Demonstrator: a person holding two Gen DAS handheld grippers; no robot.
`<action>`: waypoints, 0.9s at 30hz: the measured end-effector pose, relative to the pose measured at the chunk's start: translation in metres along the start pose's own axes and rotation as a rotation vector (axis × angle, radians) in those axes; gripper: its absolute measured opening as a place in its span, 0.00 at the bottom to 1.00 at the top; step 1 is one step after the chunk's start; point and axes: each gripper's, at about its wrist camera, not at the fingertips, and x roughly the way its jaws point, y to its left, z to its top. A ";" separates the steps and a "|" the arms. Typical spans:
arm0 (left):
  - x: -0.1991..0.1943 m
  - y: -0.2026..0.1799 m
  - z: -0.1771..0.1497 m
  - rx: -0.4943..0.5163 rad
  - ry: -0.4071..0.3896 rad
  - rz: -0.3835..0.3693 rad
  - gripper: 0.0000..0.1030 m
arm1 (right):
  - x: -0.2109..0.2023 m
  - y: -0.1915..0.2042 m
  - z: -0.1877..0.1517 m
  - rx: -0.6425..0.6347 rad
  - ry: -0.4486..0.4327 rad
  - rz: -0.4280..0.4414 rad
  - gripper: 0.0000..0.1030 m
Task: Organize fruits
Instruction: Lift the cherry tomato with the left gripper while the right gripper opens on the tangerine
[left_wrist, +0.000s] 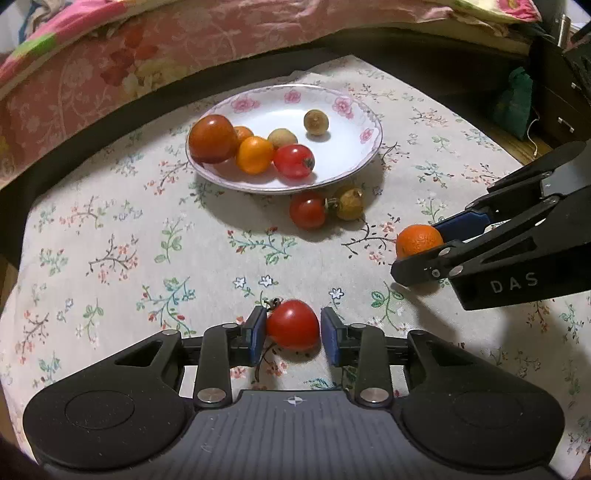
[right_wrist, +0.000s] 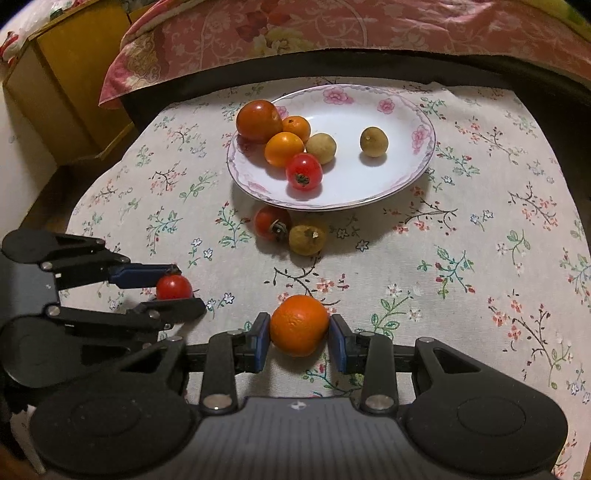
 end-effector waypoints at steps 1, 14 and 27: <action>-0.001 0.000 -0.001 0.005 -0.001 -0.001 0.40 | 0.000 0.000 0.000 -0.005 -0.002 -0.002 0.34; -0.004 0.001 -0.005 0.016 -0.003 0.004 0.65 | 0.000 -0.004 0.000 0.003 -0.009 -0.014 0.43; -0.001 -0.003 -0.005 0.034 -0.001 0.001 0.52 | 0.000 -0.002 -0.001 -0.013 -0.016 -0.025 0.44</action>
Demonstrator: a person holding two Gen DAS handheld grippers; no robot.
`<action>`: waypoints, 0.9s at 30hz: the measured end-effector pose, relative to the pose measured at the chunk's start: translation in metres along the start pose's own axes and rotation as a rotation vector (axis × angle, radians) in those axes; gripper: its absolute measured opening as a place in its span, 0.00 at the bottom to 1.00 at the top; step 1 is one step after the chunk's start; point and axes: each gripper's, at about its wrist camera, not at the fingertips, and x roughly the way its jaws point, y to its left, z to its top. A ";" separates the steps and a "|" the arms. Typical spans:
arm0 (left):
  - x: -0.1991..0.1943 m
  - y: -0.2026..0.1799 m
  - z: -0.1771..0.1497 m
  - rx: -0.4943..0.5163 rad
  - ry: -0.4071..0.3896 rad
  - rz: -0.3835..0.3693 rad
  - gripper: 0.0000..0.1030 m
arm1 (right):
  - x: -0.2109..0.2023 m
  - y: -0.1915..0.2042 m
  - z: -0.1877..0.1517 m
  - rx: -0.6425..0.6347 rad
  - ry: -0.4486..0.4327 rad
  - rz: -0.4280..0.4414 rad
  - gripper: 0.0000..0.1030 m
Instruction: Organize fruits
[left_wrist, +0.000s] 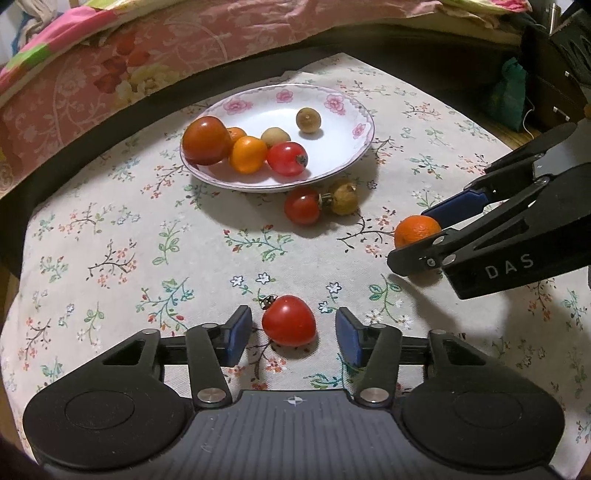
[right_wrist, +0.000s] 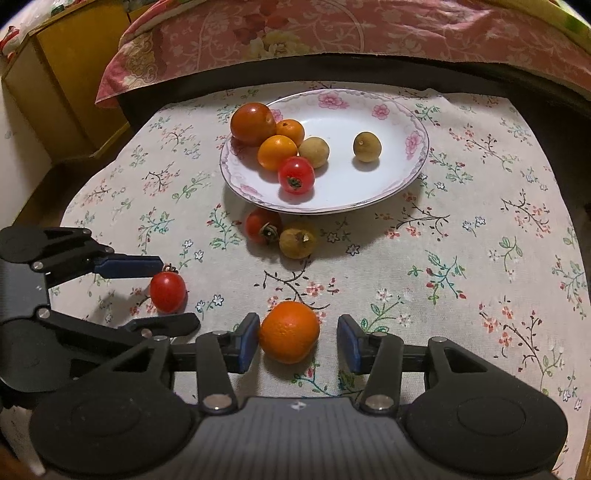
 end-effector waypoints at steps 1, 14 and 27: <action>0.000 0.000 0.000 -0.004 0.003 -0.007 0.50 | 0.000 0.001 0.000 -0.005 0.000 -0.002 0.44; -0.001 0.002 0.002 -0.018 0.002 -0.010 0.37 | 0.000 0.010 -0.001 -0.045 0.025 -0.004 0.33; -0.006 0.004 0.009 -0.028 -0.026 -0.013 0.37 | -0.005 0.013 0.003 -0.043 -0.005 0.020 0.33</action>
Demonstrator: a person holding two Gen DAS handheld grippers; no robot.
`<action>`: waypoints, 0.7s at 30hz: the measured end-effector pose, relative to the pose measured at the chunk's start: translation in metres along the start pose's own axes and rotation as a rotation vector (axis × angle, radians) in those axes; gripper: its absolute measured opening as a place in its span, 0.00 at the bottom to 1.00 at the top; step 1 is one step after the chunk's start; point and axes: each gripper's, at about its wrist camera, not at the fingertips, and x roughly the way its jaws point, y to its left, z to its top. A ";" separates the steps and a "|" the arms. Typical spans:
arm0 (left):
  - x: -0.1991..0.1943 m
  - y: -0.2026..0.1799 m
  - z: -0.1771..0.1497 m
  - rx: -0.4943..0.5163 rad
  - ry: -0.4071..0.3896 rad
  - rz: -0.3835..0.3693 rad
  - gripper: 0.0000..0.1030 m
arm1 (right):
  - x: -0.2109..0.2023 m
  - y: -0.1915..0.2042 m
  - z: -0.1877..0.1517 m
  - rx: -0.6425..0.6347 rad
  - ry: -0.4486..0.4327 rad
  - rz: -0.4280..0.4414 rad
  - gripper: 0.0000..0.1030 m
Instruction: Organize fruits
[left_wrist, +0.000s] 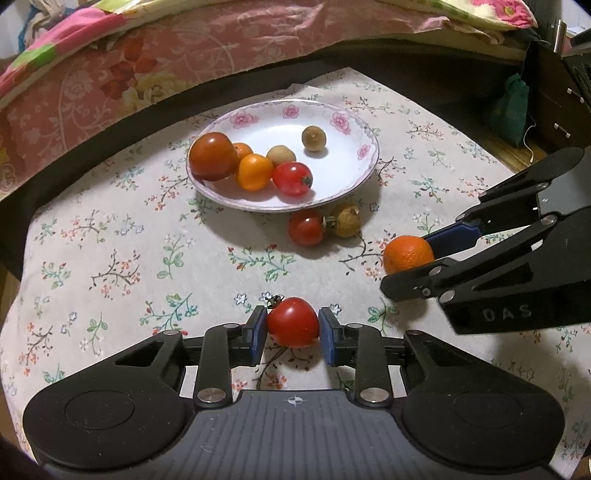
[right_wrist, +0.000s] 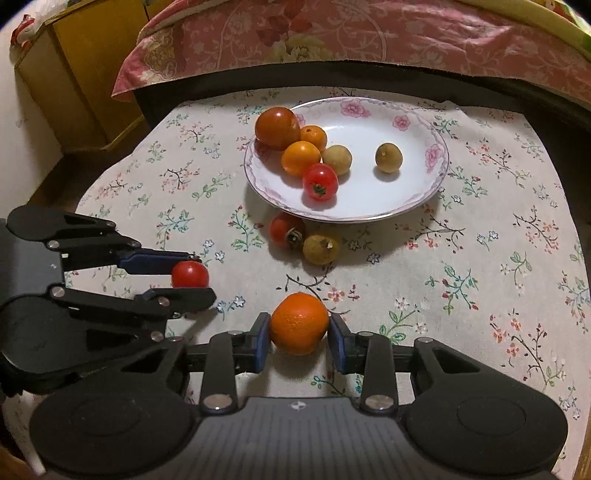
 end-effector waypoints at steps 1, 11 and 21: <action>0.000 0.000 0.001 0.002 -0.003 0.000 0.37 | -0.001 0.001 0.001 -0.002 -0.003 0.003 0.33; -0.001 0.001 0.005 -0.009 -0.014 0.003 0.37 | -0.004 0.004 0.003 0.003 -0.014 0.014 0.33; -0.002 0.002 0.007 -0.021 -0.017 -0.007 0.37 | -0.003 0.004 0.003 0.007 -0.010 0.017 0.33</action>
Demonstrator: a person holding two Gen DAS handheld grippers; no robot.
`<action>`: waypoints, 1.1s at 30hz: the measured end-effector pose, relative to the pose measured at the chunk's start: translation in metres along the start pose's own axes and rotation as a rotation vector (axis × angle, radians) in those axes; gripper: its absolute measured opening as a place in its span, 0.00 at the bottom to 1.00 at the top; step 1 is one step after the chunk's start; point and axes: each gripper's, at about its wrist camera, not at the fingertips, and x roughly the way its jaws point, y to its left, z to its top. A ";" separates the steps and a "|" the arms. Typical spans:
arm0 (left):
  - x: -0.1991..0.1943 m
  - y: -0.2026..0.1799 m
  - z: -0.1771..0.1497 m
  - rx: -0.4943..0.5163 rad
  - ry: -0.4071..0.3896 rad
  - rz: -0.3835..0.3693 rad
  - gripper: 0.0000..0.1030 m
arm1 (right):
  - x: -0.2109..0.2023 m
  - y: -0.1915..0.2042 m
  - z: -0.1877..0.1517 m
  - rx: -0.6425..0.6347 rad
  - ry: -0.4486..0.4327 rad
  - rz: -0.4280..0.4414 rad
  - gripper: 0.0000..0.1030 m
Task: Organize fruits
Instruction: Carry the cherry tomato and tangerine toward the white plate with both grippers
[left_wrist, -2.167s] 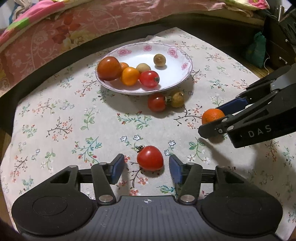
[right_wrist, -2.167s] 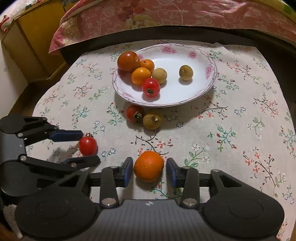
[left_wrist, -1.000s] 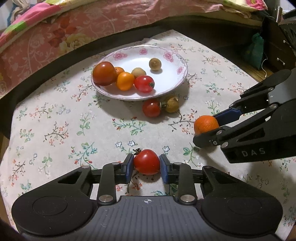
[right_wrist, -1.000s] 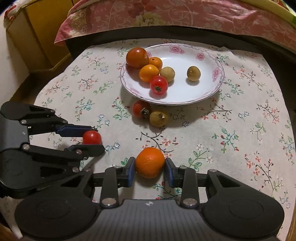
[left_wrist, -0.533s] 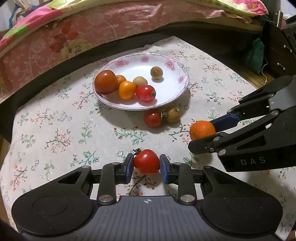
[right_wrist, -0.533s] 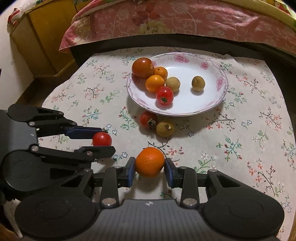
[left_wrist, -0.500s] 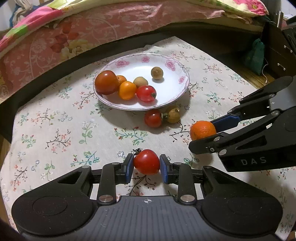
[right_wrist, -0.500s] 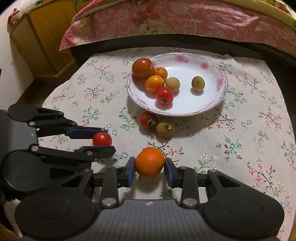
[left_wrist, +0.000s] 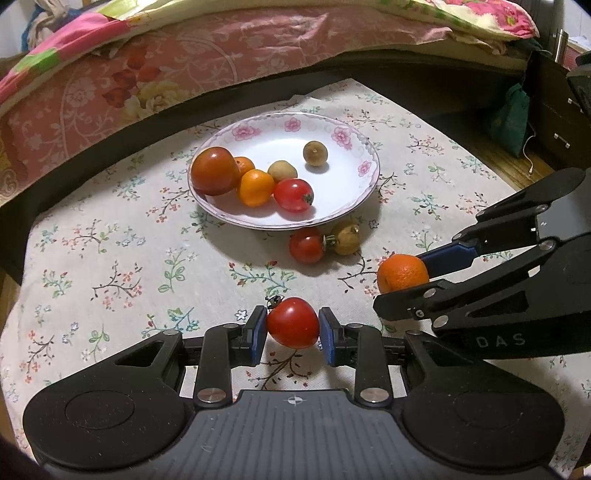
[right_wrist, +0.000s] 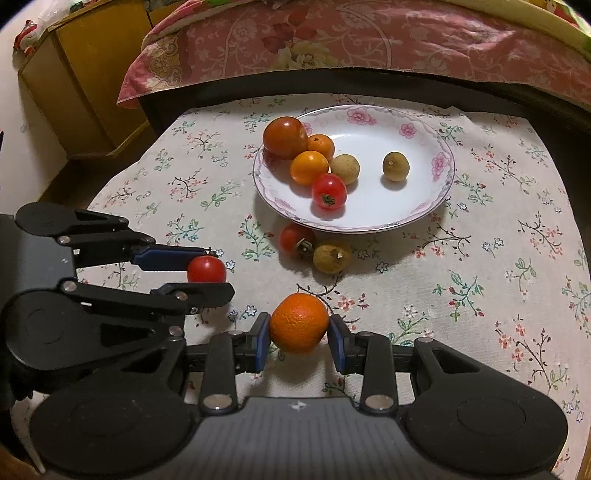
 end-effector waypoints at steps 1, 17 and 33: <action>0.000 0.000 0.000 0.001 0.000 0.000 0.37 | 0.000 0.000 0.000 -0.001 0.000 0.000 0.33; -0.004 -0.001 0.004 0.005 -0.013 0.007 0.36 | -0.004 -0.001 0.002 0.012 -0.019 -0.007 0.33; -0.007 -0.002 0.009 0.012 -0.033 0.020 0.35 | -0.007 -0.001 0.004 0.019 -0.039 -0.012 0.33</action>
